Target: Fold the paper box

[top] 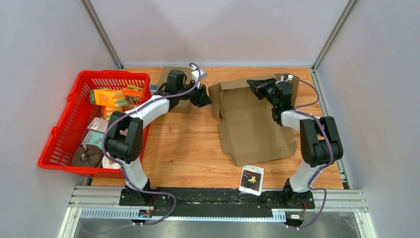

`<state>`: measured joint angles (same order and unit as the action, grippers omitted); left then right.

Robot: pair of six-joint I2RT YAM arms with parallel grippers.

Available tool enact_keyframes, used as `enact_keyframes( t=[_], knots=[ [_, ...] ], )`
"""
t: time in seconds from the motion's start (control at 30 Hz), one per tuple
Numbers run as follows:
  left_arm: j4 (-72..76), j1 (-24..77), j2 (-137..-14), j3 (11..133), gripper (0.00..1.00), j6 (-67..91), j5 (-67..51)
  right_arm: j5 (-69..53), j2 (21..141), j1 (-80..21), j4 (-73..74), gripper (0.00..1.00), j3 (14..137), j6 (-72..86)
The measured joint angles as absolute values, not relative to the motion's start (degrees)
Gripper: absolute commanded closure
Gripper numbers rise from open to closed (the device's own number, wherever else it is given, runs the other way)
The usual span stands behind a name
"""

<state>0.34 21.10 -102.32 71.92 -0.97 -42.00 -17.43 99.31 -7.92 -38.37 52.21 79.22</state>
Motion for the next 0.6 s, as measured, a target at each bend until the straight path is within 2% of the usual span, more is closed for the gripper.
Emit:
enact_keyframes(
  t=[0.13,0.33,0.6],
  knots=[
    [2.15,20.88,-102.50,71.92,0.49,1.06,-42.44,-17.02,99.35,-8.29,-38.46,1.00,52.21,79.26],
    [2.94,22.57,-102.91,71.92,0.59,2.55,-41.69,-14.85,100.51,-11.00,-41.21,1.00,52.21,79.35],
    [10.72,27.55,-101.32,67.20,0.59,4.91,-33.26,-11.51,100.55,-13.82,-45.15,1.00,49.60,81.91]
  ],
)
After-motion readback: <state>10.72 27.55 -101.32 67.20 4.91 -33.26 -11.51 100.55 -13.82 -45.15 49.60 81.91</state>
